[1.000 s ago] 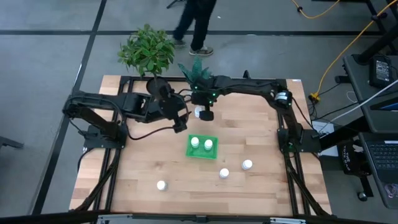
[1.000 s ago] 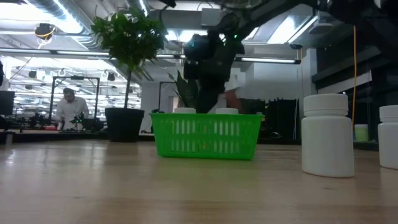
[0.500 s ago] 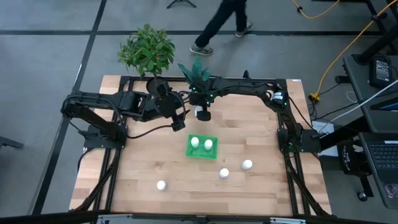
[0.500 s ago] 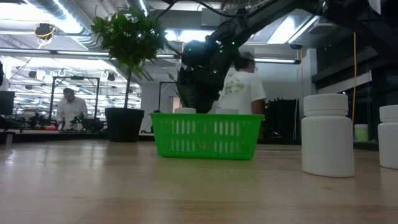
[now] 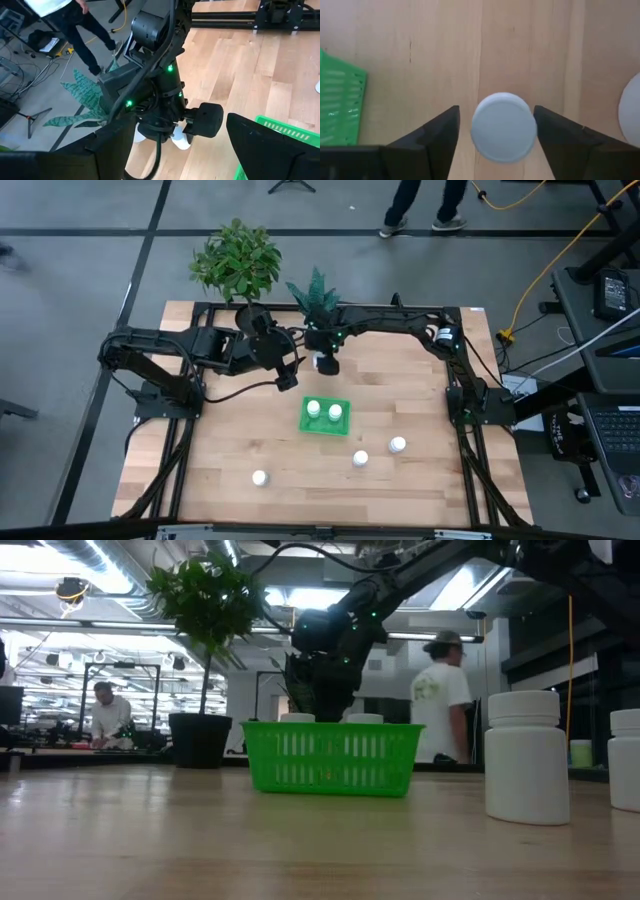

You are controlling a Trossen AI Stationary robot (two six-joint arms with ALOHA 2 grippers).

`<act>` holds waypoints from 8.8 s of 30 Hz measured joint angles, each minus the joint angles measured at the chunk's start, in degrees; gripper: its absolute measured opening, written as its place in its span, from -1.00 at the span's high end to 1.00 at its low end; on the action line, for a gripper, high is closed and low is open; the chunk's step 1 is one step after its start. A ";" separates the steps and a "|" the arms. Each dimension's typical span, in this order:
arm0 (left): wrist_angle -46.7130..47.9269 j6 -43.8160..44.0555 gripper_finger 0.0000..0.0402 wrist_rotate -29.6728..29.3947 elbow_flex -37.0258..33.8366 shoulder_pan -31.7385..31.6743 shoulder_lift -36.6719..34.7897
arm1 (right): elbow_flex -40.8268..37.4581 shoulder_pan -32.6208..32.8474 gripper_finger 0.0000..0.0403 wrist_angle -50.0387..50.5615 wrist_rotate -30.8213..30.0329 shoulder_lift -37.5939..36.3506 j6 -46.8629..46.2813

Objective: Pick and place pill bottles into a basket
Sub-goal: Put the white pill bottle into the green bin

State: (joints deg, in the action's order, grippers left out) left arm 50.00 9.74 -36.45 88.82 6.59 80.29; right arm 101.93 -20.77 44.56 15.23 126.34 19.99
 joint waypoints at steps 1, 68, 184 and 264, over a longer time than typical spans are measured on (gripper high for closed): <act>0.00 0.00 -0.53 0.00 0.00 0.00 0.00 | 0.00 -0.02 -0.21 0.00 0.01 0.00 0.02; 21.81 12.11 -0.52 -26.82 -0.09 2.64 -7.76 | -28.13 34.63 0.21 -11.85 -14.09 -53.92 -28.86; 21.84 12.02 -0.52 -26.93 -0.09 10.69 -7.72 | -15.69 31.17 -0.23 3.97 -10.62 -19.76 -34.59; 3.08 76.24 -0.99 23.10 -13.00 39.17 27.54 | -49.79 37.00 -0.23 -15.15 -28.51 -82.08 -13.40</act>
State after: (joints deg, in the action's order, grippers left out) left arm 53.08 85.97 -13.34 75.82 45.76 107.83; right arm 52.14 16.23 29.41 -13.28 44.26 6.59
